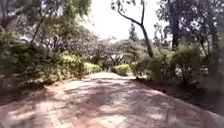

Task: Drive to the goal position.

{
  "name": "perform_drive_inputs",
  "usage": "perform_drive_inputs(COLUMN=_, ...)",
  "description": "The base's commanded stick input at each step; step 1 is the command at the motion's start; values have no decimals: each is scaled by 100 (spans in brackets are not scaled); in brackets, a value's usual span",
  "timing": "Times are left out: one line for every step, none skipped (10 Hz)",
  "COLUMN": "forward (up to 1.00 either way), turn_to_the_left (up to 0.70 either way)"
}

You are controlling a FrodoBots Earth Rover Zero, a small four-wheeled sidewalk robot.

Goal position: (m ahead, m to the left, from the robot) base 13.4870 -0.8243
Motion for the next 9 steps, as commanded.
perform_drive_inputs(forward=70, turn_to_the_left=0)
perform_drive_inputs(forward=70, turn_to_the_left=0)
perform_drive_inputs(forward=70, turn_to_the_left=0)
perform_drive_inputs(forward=70, turn_to_the_left=0)
perform_drive_inputs(forward=70, turn_to_the_left=0)
perform_drive_inputs(forward=70, turn_to_the_left=0)
perform_drive_inputs(forward=70, turn_to_the_left=0)
perform_drive_inputs(forward=70, turn_to_the_left=0)
perform_drive_inputs(forward=70, turn_to_the_left=0)
